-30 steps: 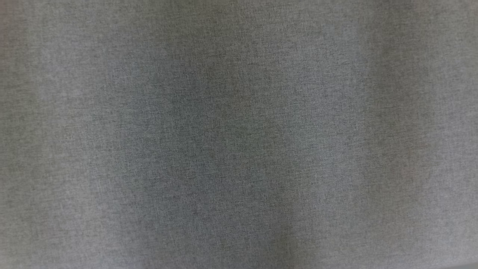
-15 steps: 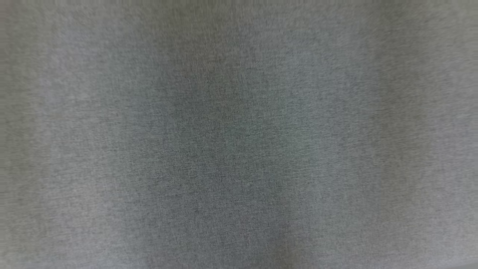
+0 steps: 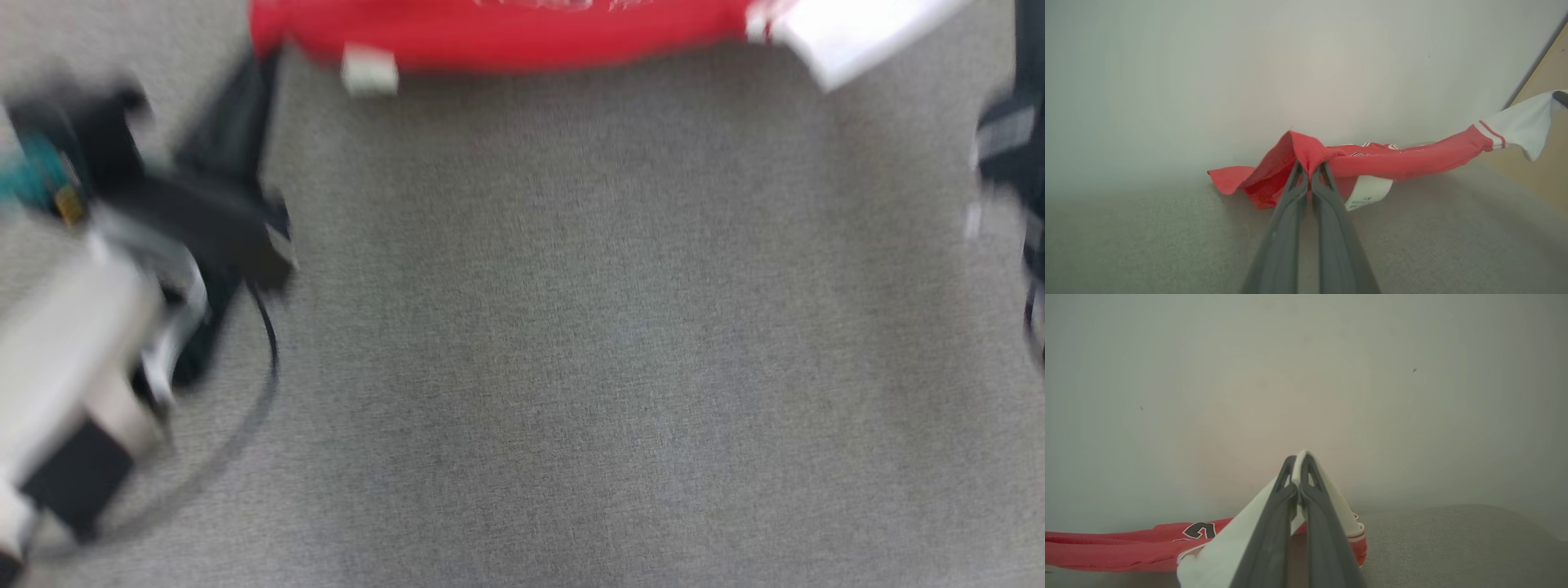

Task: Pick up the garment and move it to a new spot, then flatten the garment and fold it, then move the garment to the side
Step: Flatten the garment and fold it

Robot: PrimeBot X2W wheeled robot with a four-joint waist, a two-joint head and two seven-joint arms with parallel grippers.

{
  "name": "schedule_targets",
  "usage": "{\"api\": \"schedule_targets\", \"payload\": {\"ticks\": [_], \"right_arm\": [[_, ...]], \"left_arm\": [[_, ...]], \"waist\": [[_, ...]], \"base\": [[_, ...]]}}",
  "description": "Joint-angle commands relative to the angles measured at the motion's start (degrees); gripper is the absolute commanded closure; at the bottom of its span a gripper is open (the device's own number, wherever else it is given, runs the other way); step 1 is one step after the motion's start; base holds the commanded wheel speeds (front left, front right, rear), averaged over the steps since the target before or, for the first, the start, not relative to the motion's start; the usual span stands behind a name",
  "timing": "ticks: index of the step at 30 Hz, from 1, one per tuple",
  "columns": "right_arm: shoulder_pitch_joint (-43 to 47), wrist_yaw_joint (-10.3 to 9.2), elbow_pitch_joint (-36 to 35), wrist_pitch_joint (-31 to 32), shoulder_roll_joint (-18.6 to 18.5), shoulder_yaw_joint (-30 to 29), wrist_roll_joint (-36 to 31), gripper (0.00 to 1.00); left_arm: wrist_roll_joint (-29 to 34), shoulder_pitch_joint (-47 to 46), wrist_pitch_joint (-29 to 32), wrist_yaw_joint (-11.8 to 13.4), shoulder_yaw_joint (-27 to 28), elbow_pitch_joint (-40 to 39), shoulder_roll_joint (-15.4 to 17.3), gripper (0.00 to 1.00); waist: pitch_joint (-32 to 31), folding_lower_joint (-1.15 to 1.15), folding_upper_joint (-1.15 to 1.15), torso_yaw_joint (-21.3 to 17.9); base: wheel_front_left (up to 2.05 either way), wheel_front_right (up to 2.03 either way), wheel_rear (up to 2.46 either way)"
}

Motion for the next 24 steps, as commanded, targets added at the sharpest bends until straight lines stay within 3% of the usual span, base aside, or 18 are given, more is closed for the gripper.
{"api": "schedule_targets", "payload": {"ticks": [1,6,10,17,24], "right_arm": [[6.3,-0.13,-2.8,-0.1,0.1,-2.1,-0.3,1.0],[25.7,-0.14,-10.9,1.8,4.4,-12.0,-3.1,1.0],[38.6,-0.14,-16.4,5.0,9.9,-17.7,-7.6,1.0],[52.5,-0.14,-21.4,9.5,17.6,-23.5,-12.9,1.0],[63.2,-0.14,-23.7,13.7,22.2,-27.9,-15.2,1.0]], "left_arm": [[-0.1,4.9,-0.5,1.4,0.2,-2.4,0.5,1.0],[0.1,19.0,-0.6,5.6,4.9,-9.1,0.7,1.0],[2.2,30.2,-0.6,6.4,9.8,-11.3,-0.6,1.0],[5.1,45.1,-0.6,4.1,17.1,-10.2,-4.5,1.0],[8.3,53.8,-0.6,1.5,18.6,-7.0,-7.8,1.0]], "waist": [[-3.1,0.02,0.01,1.0],[-5.0,0.02,0.01,1.4],[-6.4,0.02,0.01,1.2],[-9.9,0.02,0.01,0.8],[-13.4,0.02,0.01,0.7]], "base": [[0.0,0.0,0.0],[0.0,0.0,0.0],[0.0,0.0,0.0],[0.0,0.0,0.0],[0.0,0.0,0.0]]}}
